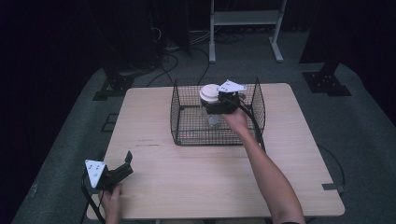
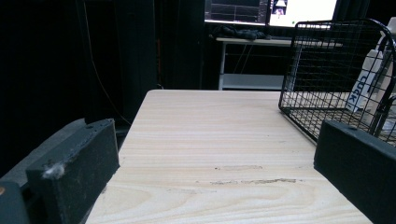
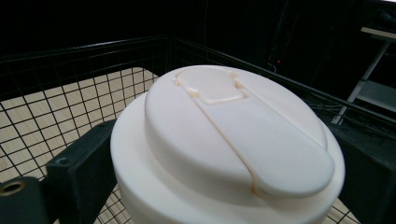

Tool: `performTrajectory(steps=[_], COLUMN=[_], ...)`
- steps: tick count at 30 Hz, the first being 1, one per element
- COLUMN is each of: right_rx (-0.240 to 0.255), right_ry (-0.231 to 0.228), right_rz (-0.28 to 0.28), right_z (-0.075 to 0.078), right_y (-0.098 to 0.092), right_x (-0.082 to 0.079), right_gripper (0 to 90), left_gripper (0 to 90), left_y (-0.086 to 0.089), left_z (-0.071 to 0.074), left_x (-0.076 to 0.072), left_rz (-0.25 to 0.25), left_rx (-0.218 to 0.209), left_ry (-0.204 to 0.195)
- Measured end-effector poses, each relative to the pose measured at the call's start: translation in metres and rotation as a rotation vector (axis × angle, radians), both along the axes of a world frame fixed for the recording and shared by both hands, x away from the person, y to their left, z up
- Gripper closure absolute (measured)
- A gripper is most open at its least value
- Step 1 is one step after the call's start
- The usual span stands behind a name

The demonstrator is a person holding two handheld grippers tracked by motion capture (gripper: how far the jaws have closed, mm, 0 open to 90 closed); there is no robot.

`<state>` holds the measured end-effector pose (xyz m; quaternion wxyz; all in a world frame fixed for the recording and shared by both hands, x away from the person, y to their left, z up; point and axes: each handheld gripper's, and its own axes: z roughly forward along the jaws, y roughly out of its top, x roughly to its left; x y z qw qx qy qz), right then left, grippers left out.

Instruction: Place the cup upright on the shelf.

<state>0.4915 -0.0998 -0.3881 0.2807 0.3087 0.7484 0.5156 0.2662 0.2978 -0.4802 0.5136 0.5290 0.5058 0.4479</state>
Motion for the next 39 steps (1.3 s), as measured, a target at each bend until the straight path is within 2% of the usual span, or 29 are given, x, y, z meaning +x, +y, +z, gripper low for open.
performTrajectory(steps=[9, 14, 21, 32, 39], right_rx=[-0.021, -0.014, -0.015, -0.027, -0.013], right_ry=[0.008, 0.023, 0.039, 0.035, 0.043], right_rz=[0.02, 0.003, 0.013, 0.011, -0.005], right_z=[0.002, 0.002, 0.004, 0.004, 0.006], right_y=[-0.004, -0.008, -0.012, -0.011, -0.013], right_x=[-0.002, -0.001, 0.0, -0.001, 0.0], right_gripper=[4.5, 4.4, 4.4, 4.3, 1.8], left_gripper=[0.0, 0.0, 0.0, 0.0, 0.0], left_y=[0.0, 0.0, -0.001, -0.001, -0.001], left_z=[0.0, 0.0, 0.0, 0.0, 0.0], left_x=[0.001, 0.001, 0.001, 0.001, 0.001], left_rz=[0.006, 0.006, 0.006, 0.003, 0.002], left_rx=[0.003, 0.005, 0.01, 0.007, 0.008], left_ry=[0.003, 0.002, 0.002, 0.001, 0.0])
